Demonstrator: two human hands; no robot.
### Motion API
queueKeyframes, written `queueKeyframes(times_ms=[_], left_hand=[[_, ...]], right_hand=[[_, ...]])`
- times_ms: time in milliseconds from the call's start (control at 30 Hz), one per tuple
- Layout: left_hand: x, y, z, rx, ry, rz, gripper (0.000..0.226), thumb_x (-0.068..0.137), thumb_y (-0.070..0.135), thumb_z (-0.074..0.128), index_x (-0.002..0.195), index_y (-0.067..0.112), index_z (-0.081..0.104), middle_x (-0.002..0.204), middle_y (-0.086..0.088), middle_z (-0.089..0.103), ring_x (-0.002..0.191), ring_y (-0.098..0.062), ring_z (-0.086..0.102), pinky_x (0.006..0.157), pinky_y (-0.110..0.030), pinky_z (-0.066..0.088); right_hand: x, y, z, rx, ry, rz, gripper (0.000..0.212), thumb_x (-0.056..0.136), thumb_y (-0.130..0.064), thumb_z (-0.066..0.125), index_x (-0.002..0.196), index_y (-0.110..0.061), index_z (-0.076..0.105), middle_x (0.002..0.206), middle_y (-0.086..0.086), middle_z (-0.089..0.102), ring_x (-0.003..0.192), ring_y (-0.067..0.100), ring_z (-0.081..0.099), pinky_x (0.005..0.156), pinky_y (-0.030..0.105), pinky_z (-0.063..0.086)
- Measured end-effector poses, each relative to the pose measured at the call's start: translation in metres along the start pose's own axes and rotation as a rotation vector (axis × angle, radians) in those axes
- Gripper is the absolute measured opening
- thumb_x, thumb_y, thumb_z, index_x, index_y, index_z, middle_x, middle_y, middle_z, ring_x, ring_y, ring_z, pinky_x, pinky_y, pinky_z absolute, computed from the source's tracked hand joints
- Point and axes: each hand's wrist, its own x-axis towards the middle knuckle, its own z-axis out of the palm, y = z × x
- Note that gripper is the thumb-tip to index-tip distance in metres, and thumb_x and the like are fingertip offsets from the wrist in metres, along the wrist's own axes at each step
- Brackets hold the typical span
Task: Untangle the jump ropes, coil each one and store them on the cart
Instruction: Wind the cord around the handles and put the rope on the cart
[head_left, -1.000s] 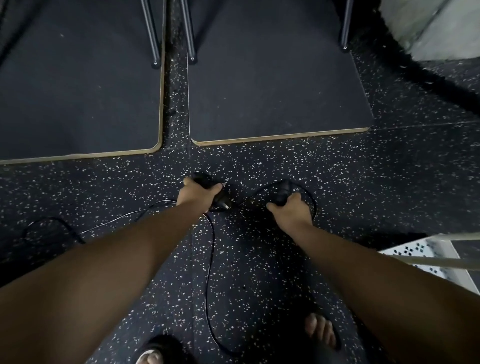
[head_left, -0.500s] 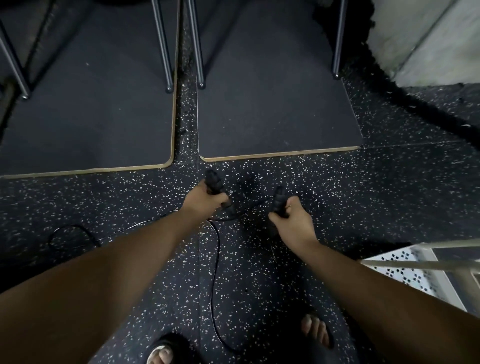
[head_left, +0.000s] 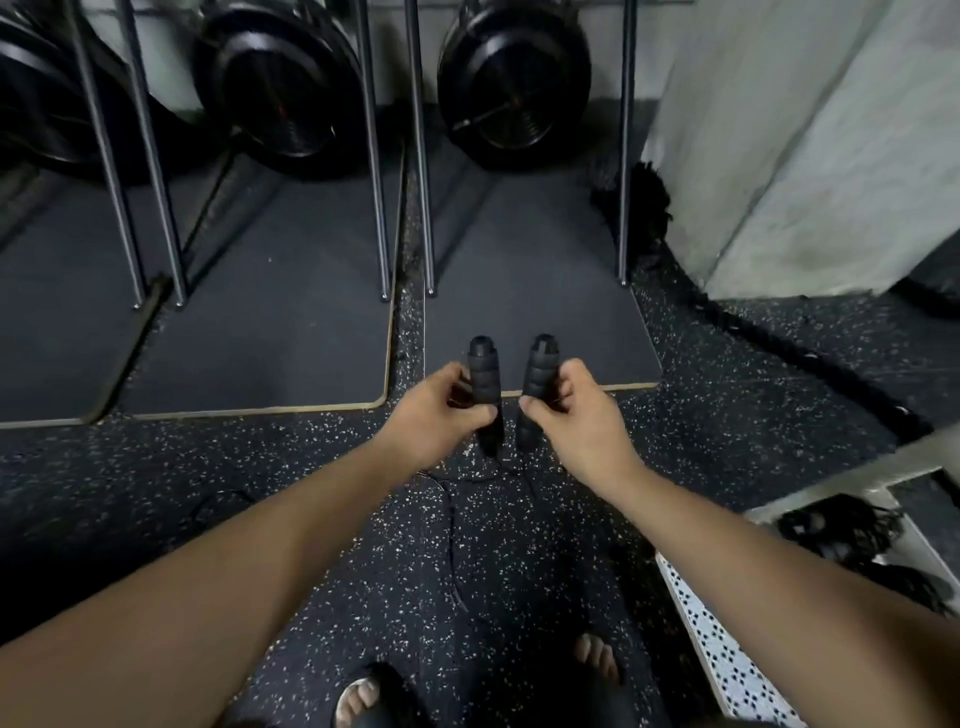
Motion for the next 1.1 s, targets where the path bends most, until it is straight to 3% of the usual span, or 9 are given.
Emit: queueKeyframes(times_ms=[233, 500, 600, 700, 800, 867, 933, 1000, 1100], left_hand=[[-0.071, 0.093, -0.029, -0.166, 0.094, 0.195, 0.018, 0.098, 0.014, 0.074, 0.114, 0.022, 0.075, 0.105, -0.004, 0.079, 0.094, -0.011, 0.071, 0.089, -0.026, 0.055], [-0.116, 0.137, -0.038, -0.237, 0.167, 0.3, 0.034, 0.107, 0.02, 0.063, 0.135, 0.038, 0.071, 0.122, 0.012, 0.078, 0.121, -0.01, 0.07, 0.108, -0.033, 0.052], [-0.12, 0.13, -0.039, -0.224, 0.241, 0.302, 0.038, 0.105, 0.023, 0.069, 0.139, 0.039, 0.064, 0.118, 0.017, 0.076, 0.116, -0.005, 0.07, 0.103, -0.03, 0.054], [-0.118, 0.117, -0.043, -0.252, 0.318, 0.291, 0.035, 0.101, 0.025, 0.075, 0.128, 0.034, 0.056, 0.104, 0.019, 0.071, 0.1, -0.005, 0.07, 0.09, -0.029, 0.056], [-0.112, 0.113, -0.045, -0.19, 0.33, 0.322, 0.021, 0.106, 0.023, 0.066, 0.124, 0.033, 0.065, 0.112, 0.013, 0.075, 0.108, -0.012, 0.07, 0.099, -0.039, 0.055], [-0.109, 0.113, -0.042, -0.151, 0.341, 0.315, 0.025, 0.109, 0.021, 0.059, 0.126, 0.037, 0.068, 0.118, 0.017, 0.075, 0.114, -0.006, 0.068, 0.103, -0.034, 0.051], [-0.108, 0.113, -0.041, -0.163, 0.307, 0.257, 0.035, 0.107, 0.019, 0.052, 0.128, 0.042, 0.069, 0.122, 0.021, 0.074, 0.119, -0.001, 0.065, 0.108, -0.032, 0.048], [-0.108, 0.111, -0.044, -0.194, 0.2, 0.219, 0.042, 0.101, 0.021, 0.05, 0.132, 0.042, 0.069, 0.128, 0.02, 0.073, 0.125, -0.001, 0.064, 0.112, -0.033, 0.046], [-0.107, 0.108, -0.047, -0.06, 0.061, 0.266, 0.05, 0.095, 0.027, 0.065, 0.142, 0.043, 0.06, 0.134, 0.019, 0.07, 0.126, 0.001, 0.063, 0.11, -0.028, 0.048]], right_hand=[[-0.043, -0.102, -0.043, 0.084, 0.099, -0.163, 0.02, 0.096, -0.031, 0.078, 0.098, -0.026, 0.059, 0.085, -0.014, 0.067, 0.074, -0.005, 0.06, 0.065, 0.018, 0.046], [-0.076, -0.158, -0.058, 0.238, 0.134, -0.253, 0.009, 0.099, -0.026, 0.076, 0.104, -0.023, 0.069, 0.089, -0.012, 0.073, 0.08, -0.006, 0.065, 0.068, 0.01, 0.047], [-0.076, -0.158, -0.06, 0.3, 0.081, -0.198, 0.007, 0.1, -0.033, 0.075, 0.105, -0.028, 0.072, 0.091, -0.006, 0.075, 0.084, 0.011, 0.073, 0.074, 0.035, 0.062], [-0.074, -0.156, -0.062, 0.383, 0.01, -0.139, 0.005, 0.103, -0.024, 0.072, 0.107, -0.022, 0.073, 0.092, 0.002, 0.075, 0.079, 0.018, 0.074, 0.068, 0.033, 0.062], [-0.073, -0.159, -0.058, 0.502, -0.081, -0.115, 0.038, 0.098, -0.013, 0.077, 0.131, -0.021, 0.06, 0.098, 0.009, 0.077, 0.085, 0.026, 0.079, 0.075, 0.042, 0.067], [-0.073, -0.163, -0.054, 0.576, -0.128, -0.082, 0.069, 0.093, -0.007, 0.081, 0.147, -0.032, 0.045, 0.104, 0.014, 0.078, 0.086, 0.026, 0.08, 0.077, 0.044, 0.067], [-0.072, -0.165, -0.053, 0.597, -0.191, -0.054, 0.086, 0.089, -0.003, 0.084, 0.152, -0.042, 0.04, 0.114, 0.014, 0.077, 0.092, 0.027, 0.081, 0.08, 0.045, 0.067], [-0.072, -0.164, -0.054, 0.624, -0.233, -0.021, 0.089, 0.086, 0.002, 0.085, 0.151, -0.044, 0.043, 0.124, 0.012, 0.074, 0.101, 0.029, 0.08, 0.083, 0.048, 0.067], [-0.072, -0.157, -0.058, 0.691, -0.22, 0.017, 0.08, 0.086, 0.006, 0.084, 0.144, -0.035, 0.049, 0.126, 0.013, 0.073, 0.109, 0.03, 0.078, 0.079, 0.048, 0.067]])
